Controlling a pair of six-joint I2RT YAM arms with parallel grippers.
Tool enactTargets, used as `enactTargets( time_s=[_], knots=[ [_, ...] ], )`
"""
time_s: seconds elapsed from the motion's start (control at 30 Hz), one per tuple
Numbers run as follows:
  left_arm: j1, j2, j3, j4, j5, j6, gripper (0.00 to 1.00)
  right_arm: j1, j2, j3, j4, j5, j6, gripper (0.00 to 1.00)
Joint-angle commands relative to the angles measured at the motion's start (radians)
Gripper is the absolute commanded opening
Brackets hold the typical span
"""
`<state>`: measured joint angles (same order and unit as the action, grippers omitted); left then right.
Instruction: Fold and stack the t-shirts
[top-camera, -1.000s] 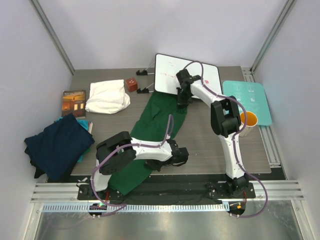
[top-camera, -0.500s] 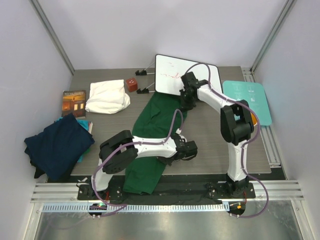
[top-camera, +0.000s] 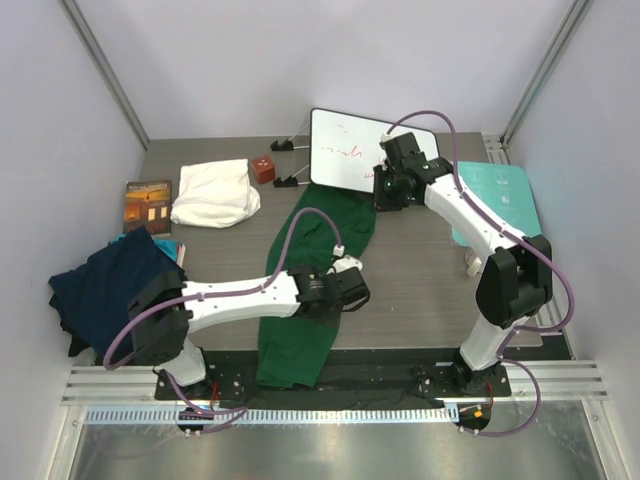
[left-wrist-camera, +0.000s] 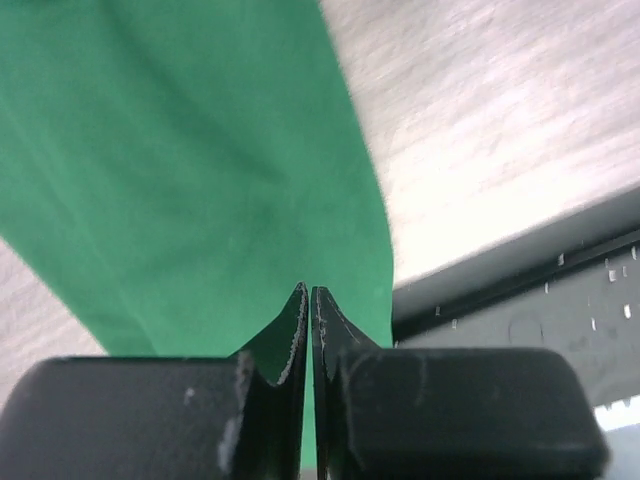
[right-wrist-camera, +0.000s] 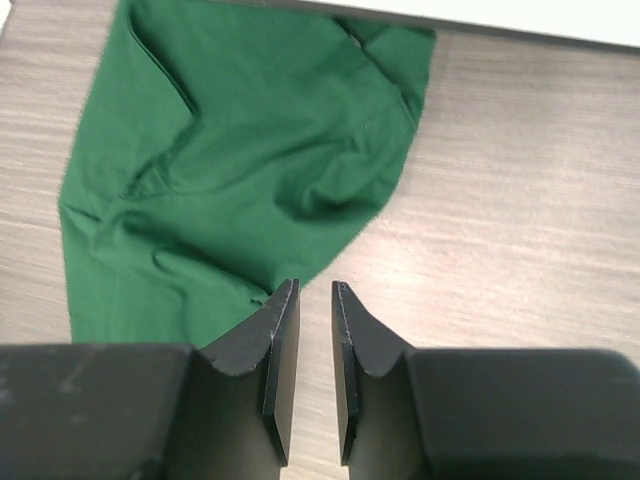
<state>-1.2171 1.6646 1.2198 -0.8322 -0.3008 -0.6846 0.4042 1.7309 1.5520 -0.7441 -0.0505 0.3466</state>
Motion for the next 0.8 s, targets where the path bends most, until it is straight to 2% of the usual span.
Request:
enactTargets(
  time_s=[0.0, 0.13, 0.23, 0.33, 0.47, 0.7, 0.77],
  knots=[
    [-0.015, -0.083, -0.095, -0.011, -0.053, -0.088, 0.02, 0.005, -0.065, -0.041, -0.017, -0.014, 0.011, 0.25],
    [-0.015, -0.175, -0.138, -0.012, -0.197, -0.141, 0.03, 0.005, -0.111, -0.075, -0.014, -0.015, 0.019, 0.25],
    [0.001, -0.164, -0.131, 0.016, -0.257, -0.136, 0.05, 0.005, -0.136, -0.130, 0.005, -0.064, 0.034, 0.25],
    [0.022, -0.066, -0.102, 0.027, -0.247, -0.125, 0.04, 0.018, -0.136, -0.225, 0.064, -0.120, 0.084, 0.23],
    [0.021, 0.036, -0.097, 0.051, -0.218, -0.147, 0.01, 0.090, -0.088, -0.309, 0.140, -0.104, 0.103, 0.23],
    [0.021, 0.061, -0.173, 0.119, -0.181, -0.174, 0.00, 0.162, 0.103, -0.216, 0.216, -0.060, 0.101, 0.24],
    [0.021, 0.063, -0.195, 0.130, -0.175, -0.176, 0.00, 0.171, 0.146, -0.166, 0.218, -0.042, 0.095, 0.21]
  ],
)
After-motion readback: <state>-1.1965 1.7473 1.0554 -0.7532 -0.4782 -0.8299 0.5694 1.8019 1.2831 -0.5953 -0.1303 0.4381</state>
